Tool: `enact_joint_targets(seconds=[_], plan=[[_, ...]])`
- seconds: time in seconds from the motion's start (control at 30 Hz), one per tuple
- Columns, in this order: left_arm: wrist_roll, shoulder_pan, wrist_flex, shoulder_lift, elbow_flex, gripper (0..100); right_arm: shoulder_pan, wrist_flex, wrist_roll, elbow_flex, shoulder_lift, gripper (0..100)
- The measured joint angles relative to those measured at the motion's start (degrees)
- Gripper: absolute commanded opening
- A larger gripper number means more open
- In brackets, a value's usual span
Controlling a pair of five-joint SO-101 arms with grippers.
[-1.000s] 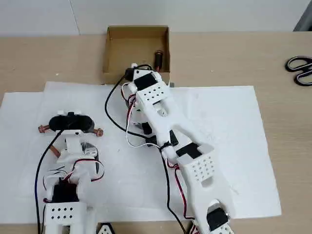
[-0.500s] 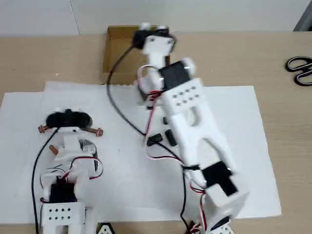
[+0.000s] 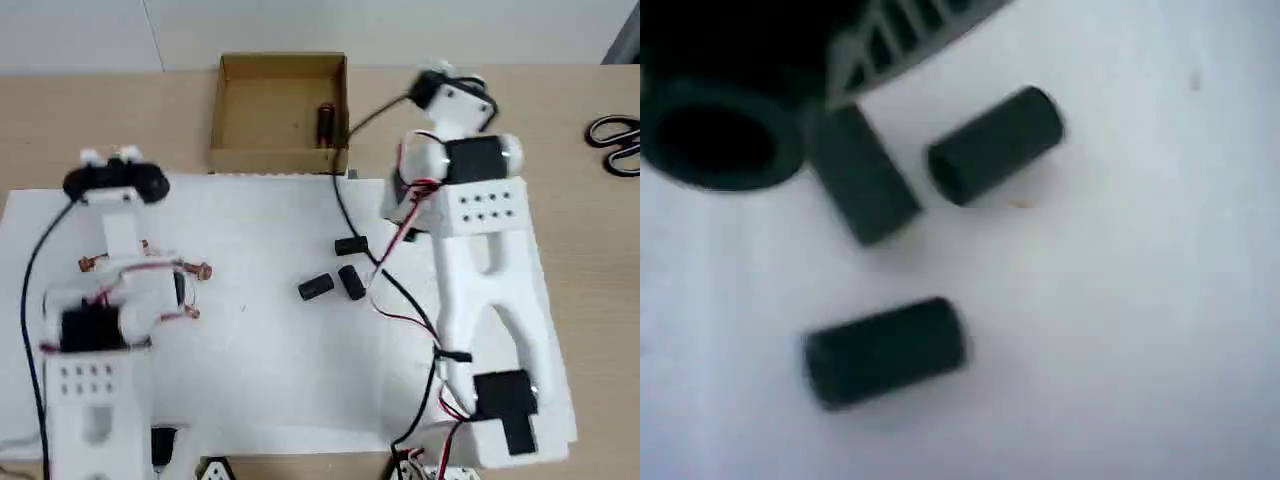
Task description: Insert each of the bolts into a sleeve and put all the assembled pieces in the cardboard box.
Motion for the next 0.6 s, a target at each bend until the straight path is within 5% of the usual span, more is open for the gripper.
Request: enact_joint_targets(seconds=[0.3, 0.6], plan=[[-24.7, 0.0, 19.3, 22.8, -24.6, 1, 10.6, 0.0, 0.0, 11.7, -6.8, 0.2], [-53.1, 0.0, 21.4, 26.2, -26.5, 1, 16.6, -1.0, 0.0, 22.3, -13.7, 0.2]])
